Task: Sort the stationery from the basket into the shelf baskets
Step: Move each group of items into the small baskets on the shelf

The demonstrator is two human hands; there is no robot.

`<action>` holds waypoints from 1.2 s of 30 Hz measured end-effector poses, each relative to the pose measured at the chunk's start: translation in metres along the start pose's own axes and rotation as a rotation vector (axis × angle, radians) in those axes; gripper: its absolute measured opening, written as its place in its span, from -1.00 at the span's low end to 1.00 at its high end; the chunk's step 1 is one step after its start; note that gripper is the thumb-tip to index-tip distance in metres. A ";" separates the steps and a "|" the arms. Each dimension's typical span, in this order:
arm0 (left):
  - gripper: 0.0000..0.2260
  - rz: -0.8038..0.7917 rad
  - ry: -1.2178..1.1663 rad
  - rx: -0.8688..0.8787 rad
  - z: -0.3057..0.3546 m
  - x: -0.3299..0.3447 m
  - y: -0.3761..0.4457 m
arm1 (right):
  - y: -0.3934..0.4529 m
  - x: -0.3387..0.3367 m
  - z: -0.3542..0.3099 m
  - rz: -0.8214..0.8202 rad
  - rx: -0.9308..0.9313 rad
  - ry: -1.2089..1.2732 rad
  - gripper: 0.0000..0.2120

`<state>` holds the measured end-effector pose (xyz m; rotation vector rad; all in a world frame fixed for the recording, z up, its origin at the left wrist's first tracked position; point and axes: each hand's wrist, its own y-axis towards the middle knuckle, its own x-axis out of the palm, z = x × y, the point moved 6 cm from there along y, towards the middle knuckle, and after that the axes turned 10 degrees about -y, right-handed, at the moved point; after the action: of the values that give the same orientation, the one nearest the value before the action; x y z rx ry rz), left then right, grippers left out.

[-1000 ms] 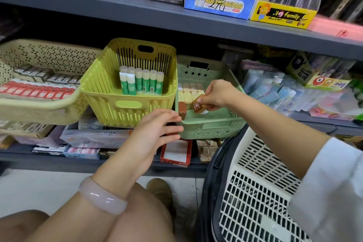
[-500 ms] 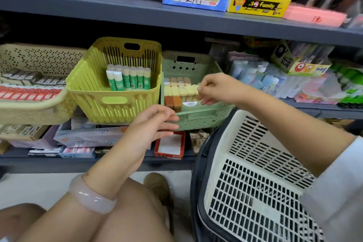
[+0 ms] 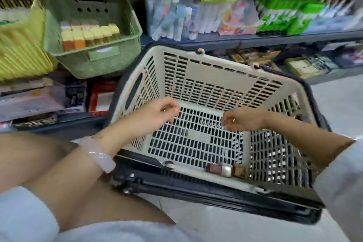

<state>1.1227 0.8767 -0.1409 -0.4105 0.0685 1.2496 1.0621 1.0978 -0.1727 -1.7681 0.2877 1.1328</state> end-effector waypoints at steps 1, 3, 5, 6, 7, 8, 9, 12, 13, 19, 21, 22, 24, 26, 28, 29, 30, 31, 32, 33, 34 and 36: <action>-0.88 -0.038 0.067 -0.033 -0.009 0.006 0.001 | -0.003 0.026 0.010 -0.099 0.002 -0.041 -0.77; -0.90 -0.086 0.140 -0.107 -0.025 0.010 0.001 | -0.008 0.069 0.022 -0.252 0.021 -0.076 -0.63; -0.91 -0.102 0.179 -0.158 -0.034 0.007 0.001 | -0.008 0.101 0.027 -0.377 0.066 -0.055 -0.53; -0.91 -0.102 0.196 -0.174 -0.036 0.005 0.001 | -0.008 0.113 0.026 -0.429 0.098 -0.016 -0.51; -0.92 -0.097 0.213 -0.186 -0.038 0.003 0.001 | -0.007 0.122 0.024 -0.467 0.132 0.044 -0.51; -0.91 -0.091 0.228 -0.197 -0.039 0.002 0.001 | -0.006 0.129 0.020 -0.492 0.163 0.113 -0.53; -0.89 -0.087 0.237 -0.209 -0.040 0.001 0.002 | -0.004 0.135 0.016 -0.505 0.187 0.180 -0.55; -0.85 -0.101 0.248 -0.234 -0.042 0.001 0.002 | 0.005 0.149 0.004 -0.511 0.246 0.384 -0.57; -0.84 -0.111 0.252 -0.236 -0.043 0.002 0.002 | 0.007 0.152 0.001 -0.495 0.272 0.441 -0.54; -0.80 -0.155 0.292 -0.241 -0.043 0.006 0.001 | 0.013 0.158 -0.008 -0.363 0.371 0.429 -0.22; -0.79 -0.168 0.310 -0.246 -0.043 0.007 0.000 | 0.018 0.159 -0.018 -0.329 0.413 0.344 -0.18; -0.79 -0.171 0.314 -0.248 -0.043 0.007 0.000 | 0.022 0.159 -0.023 -0.307 0.431 0.293 -0.19; -0.78 -0.170 0.314 -0.248 -0.043 0.007 0.000 | 0.031 0.155 -0.034 -0.267 0.436 0.221 -0.24; -0.77 -0.171 0.313 -0.247 -0.043 0.006 -0.001 | 0.039 0.151 -0.043 -0.239 0.408 0.233 -0.36; -0.78 -0.170 0.308 -0.252 -0.044 0.006 -0.001 | 0.045 0.150 -0.052 -0.234 0.357 0.254 -0.43; -0.79 -0.169 0.305 -0.255 -0.044 0.006 -0.001 | 0.048 0.151 -0.055 -0.234 0.342 0.271 -0.42; -0.80 -0.170 0.304 -0.257 -0.045 0.005 -0.002 | 0.049 0.151 -0.058 -0.233 0.342 0.301 -0.40; -0.80 -0.171 0.303 -0.257 -0.045 0.005 -0.002 | 0.050 0.151 -0.060 -0.234 0.352 0.334 -0.37; -0.80 -0.172 0.300 -0.256 -0.046 0.005 -0.002 | 0.051 0.150 -0.061 -0.238 0.356 0.365 -0.35; -0.79 -0.174 0.297 -0.256 -0.046 0.005 -0.002 | 0.052 0.150 -0.061 -0.248 0.348 0.401 -0.38; -0.78 -0.176 0.298 -0.255 -0.046 0.005 -0.001 | 0.051 0.149 -0.063 -0.265 0.334 0.440 -0.45; -0.78 -0.178 0.303 -0.253 -0.046 0.005 -0.001 | 0.051 0.147 -0.064 -0.290 0.315 0.458 -0.52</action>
<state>1.1331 0.8657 -0.1849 -0.8073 0.1290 1.0158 1.1449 1.0613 -0.3146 -1.6996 0.4401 0.4408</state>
